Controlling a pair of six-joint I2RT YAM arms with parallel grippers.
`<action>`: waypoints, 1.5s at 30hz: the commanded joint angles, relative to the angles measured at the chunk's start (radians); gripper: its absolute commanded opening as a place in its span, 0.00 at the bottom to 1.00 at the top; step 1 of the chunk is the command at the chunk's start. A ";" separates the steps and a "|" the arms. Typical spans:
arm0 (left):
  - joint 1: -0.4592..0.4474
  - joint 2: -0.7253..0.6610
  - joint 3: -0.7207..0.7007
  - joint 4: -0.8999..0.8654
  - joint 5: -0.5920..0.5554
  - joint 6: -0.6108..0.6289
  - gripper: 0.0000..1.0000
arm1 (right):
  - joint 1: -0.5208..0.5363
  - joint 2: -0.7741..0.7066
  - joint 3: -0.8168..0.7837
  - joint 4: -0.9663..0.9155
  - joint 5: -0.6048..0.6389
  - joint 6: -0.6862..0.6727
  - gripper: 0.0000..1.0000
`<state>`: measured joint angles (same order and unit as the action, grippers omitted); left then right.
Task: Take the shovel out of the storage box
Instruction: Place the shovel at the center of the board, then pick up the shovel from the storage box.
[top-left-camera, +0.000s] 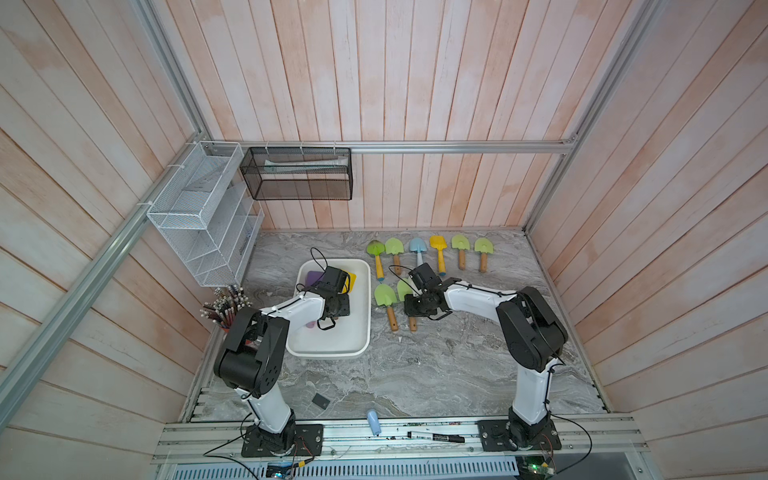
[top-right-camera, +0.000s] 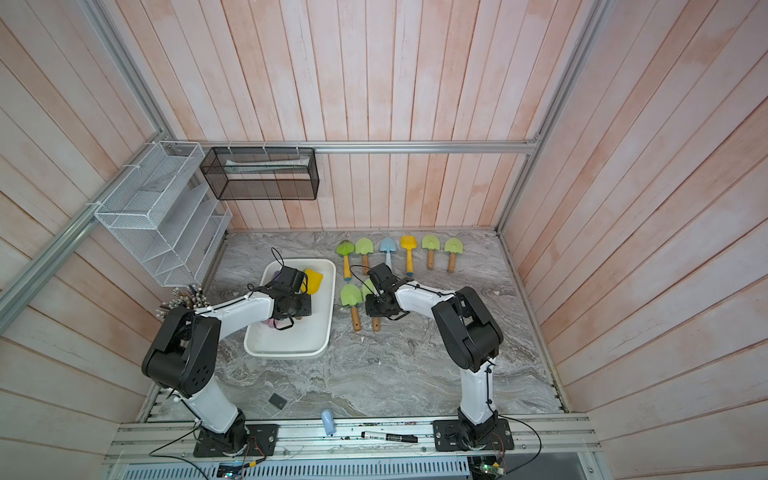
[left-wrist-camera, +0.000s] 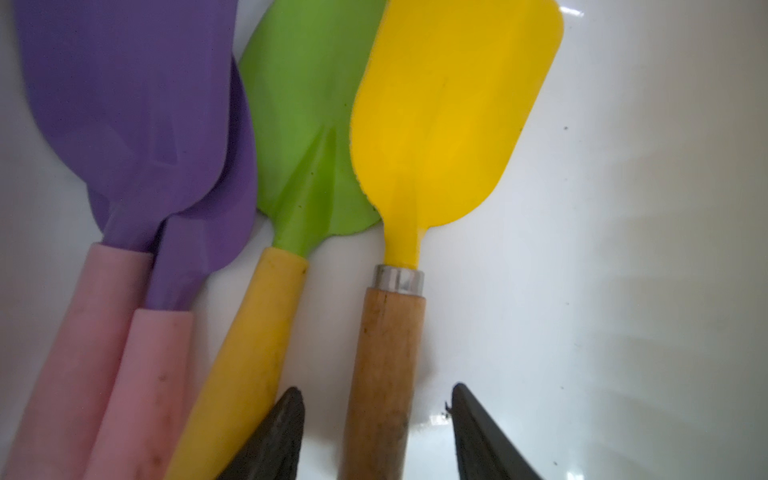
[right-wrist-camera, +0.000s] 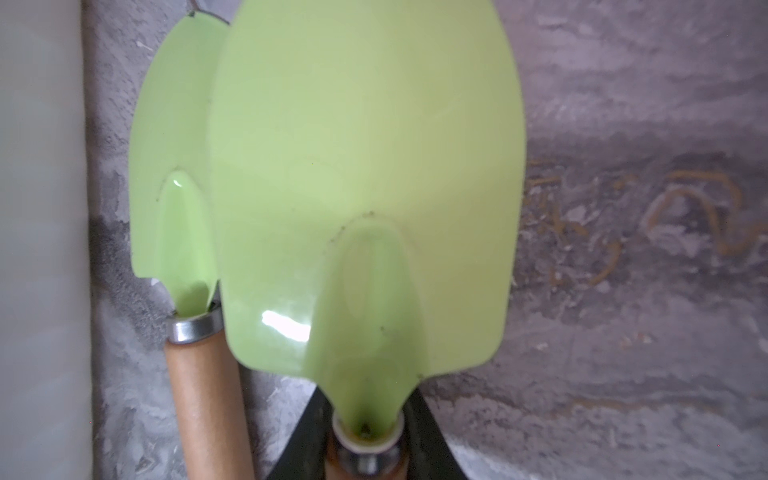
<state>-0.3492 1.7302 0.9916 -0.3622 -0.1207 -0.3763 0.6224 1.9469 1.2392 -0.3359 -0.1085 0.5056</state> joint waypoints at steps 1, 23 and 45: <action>-0.011 0.014 -0.010 0.017 -0.016 0.018 0.59 | 0.003 0.033 -0.001 -0.028 0.031 0.008 0.28; -0.069 0.087 0.036 -0.041 -0.133 0.040 0.41 | 0.014 -0.113 -0.030 -0.002 0.055 0.031 0.35; -0.112 0.114 0.053 -0.131 -0.186 0.020 0.13 | -0.008 -0.202 -0.099 0.048 0.054 0.042 0.35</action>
<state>-0.4580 1.8271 1.0710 -0.4110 -0.3008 -0.3519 0.6167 1.7874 1.1553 -0.3065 -0.0685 0.5320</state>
